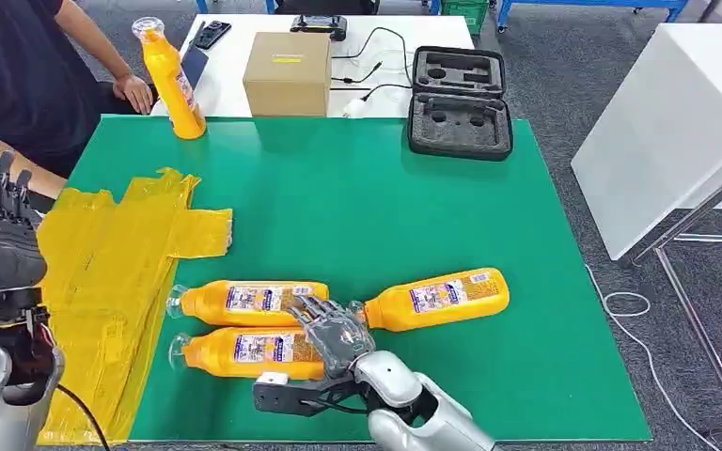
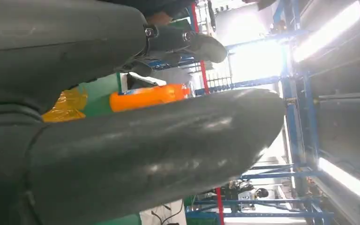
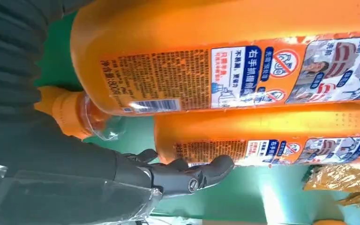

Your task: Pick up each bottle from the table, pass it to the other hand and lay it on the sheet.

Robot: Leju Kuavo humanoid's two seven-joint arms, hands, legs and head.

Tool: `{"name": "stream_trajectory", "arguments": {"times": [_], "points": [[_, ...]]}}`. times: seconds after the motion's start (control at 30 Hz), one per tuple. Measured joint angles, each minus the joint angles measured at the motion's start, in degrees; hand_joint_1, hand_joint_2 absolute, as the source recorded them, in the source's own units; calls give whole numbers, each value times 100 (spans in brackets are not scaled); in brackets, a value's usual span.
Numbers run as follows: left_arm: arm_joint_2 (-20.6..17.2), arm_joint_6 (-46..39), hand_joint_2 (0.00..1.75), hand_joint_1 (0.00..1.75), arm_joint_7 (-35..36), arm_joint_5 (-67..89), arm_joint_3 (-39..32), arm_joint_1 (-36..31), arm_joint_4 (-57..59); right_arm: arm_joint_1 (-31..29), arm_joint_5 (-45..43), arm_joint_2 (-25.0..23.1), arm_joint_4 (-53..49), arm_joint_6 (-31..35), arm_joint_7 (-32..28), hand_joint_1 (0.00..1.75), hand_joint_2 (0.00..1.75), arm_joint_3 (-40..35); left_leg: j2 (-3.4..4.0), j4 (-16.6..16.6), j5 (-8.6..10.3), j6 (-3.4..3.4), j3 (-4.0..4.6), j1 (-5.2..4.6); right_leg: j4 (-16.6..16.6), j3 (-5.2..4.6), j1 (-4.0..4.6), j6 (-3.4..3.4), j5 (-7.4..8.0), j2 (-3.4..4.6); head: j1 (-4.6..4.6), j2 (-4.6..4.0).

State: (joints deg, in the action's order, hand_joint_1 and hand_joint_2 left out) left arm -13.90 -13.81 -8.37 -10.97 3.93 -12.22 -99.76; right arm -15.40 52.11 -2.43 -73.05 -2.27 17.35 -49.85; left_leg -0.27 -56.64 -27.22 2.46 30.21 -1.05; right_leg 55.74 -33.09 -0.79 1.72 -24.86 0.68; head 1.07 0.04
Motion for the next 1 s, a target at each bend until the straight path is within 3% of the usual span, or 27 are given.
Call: {"name": "stream_trajectory", "arguments": {"times": [0.57, 1.0], "points": [[0, -66, 0, 0, 53, -295, 99, -334, 263, -130, 494, 90, 212, 170, -18, 0, 175, -641, 1, 0, 0, 0, 0, 0, 0, 0, 0, 0, 0, 0, 0, 0], [-109, -155, 0, 0, -48, -409, -50, -120, 271, -18, 968, 367, 2, 151, -57, 0, 175, -938, -2, 0, 0, 0, 0, 0, 0, 2, -1, 0, 0, 0, 0, 0]]}}
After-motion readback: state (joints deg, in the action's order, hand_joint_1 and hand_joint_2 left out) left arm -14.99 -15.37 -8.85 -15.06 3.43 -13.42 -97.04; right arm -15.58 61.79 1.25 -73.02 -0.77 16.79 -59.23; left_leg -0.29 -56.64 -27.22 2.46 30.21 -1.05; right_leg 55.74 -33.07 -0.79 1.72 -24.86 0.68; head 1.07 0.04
